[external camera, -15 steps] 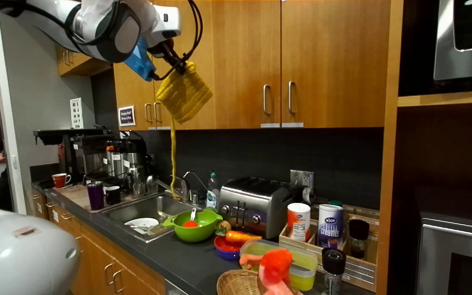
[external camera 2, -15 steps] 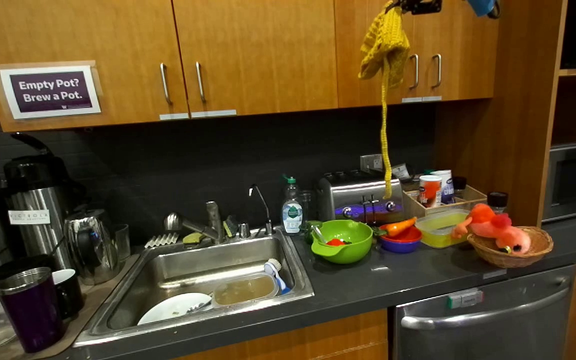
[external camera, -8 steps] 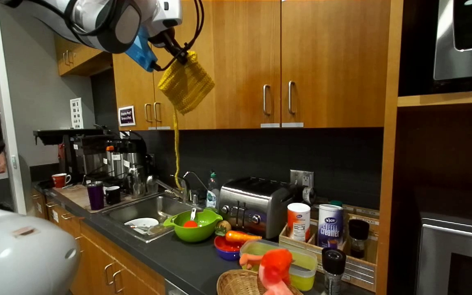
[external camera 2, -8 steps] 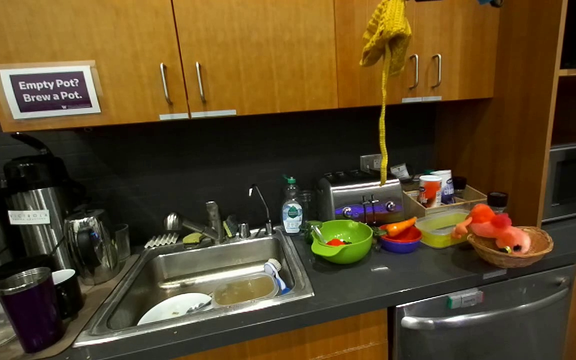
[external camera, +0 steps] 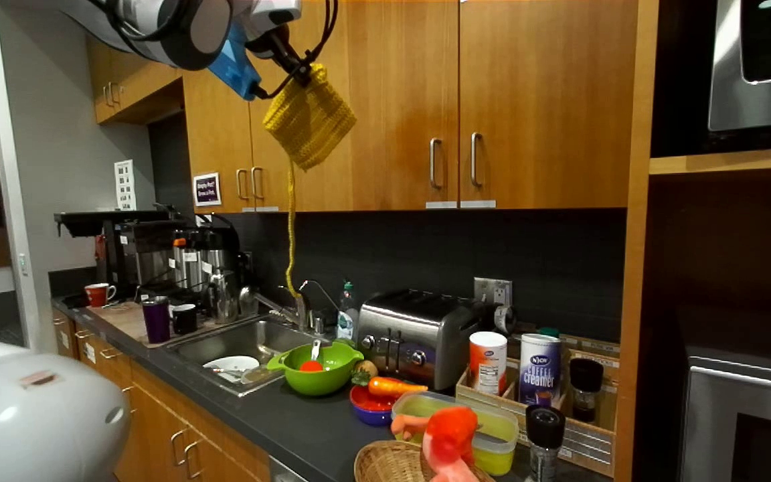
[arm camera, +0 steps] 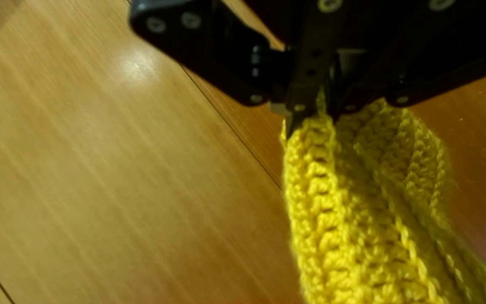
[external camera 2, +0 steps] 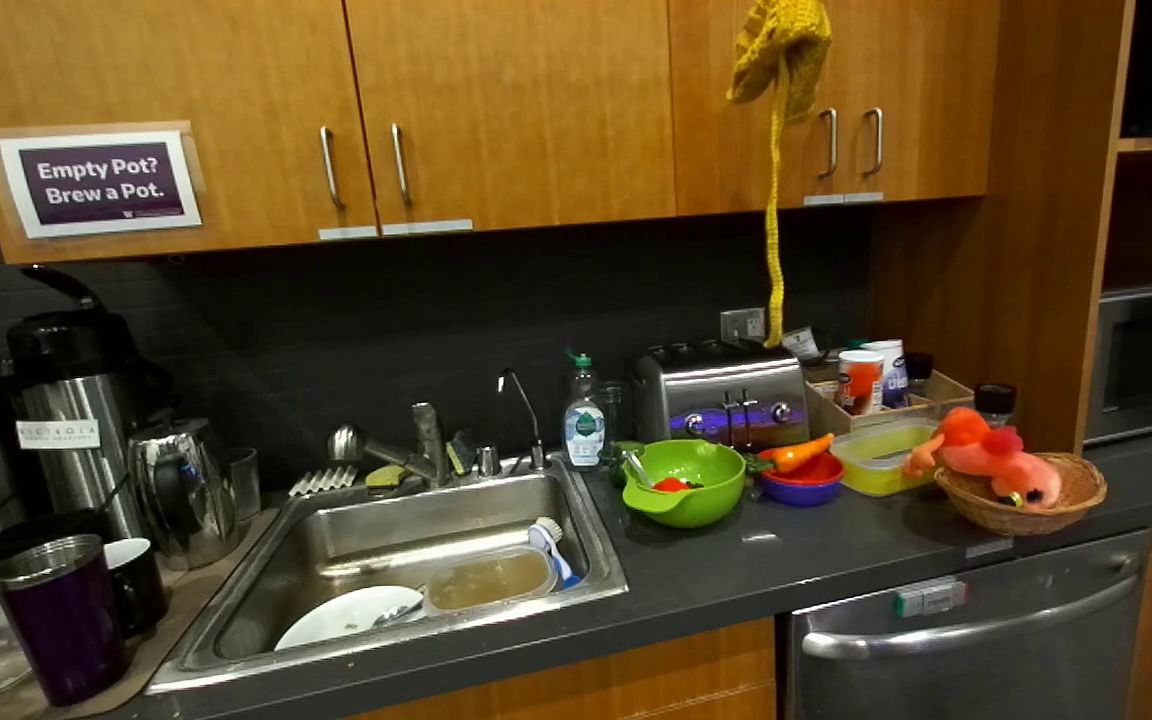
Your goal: Pick up the yellow towel and wipe the second upper kitchen cabinet from the right, put the yellow towel on the kitchen counter
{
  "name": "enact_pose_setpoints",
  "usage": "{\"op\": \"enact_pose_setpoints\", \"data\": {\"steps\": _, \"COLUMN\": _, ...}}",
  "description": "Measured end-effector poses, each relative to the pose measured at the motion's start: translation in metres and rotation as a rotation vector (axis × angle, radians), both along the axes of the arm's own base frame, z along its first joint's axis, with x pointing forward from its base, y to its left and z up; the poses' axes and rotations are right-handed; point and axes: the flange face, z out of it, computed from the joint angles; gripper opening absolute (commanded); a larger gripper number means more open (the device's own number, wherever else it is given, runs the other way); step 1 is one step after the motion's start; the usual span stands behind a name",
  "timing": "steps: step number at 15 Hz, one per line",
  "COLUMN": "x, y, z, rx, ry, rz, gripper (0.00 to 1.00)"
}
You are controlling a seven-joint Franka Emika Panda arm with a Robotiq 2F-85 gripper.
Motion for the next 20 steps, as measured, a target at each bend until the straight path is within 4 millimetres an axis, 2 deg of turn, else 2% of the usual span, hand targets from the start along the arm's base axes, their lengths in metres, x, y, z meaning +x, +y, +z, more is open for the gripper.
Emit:
{"op": "enact_pose_setpoints", "data": {"steps": 6, "x": -0.003, "y": -0.014, "z": 0.014, "rx": 0.015, "ry": -0.05, "rz": -0.037, "gripper": 0.02}}
{"op": "enact_pose_setpoints", "data": {"steps": 13, "x": -0.005, "y": -0.073, "z": 0.028, "rx": 0.062, "ry": -0.097, "rz": -0.162, "gripper": 0.02}}
{"op": "enact_pose_setpoints", "data": {"steps": 15, "x": -0.006, "y": -0.084, "z": 0.029, "rx": 0.072, "ry": -0.099, "rz": -0.181, "gripper": 0.02}}
{"op": "enact_pose_setpoints", "data": {"steps": 17, "x": -0.005, "y": -0.083, "z": 0.028, "rx": 0.074, "ry": -0.095, "rz": -0.179, "gripper": 0.02}}
{"op": "enact_pose_setpoints", "data": {"steps": 20, "x": -0.003, "y": -0.07, "z": 0.026, "rx": 0.063, "ry": -0.076, "rz": -0.153, "gripper": 0.02}}
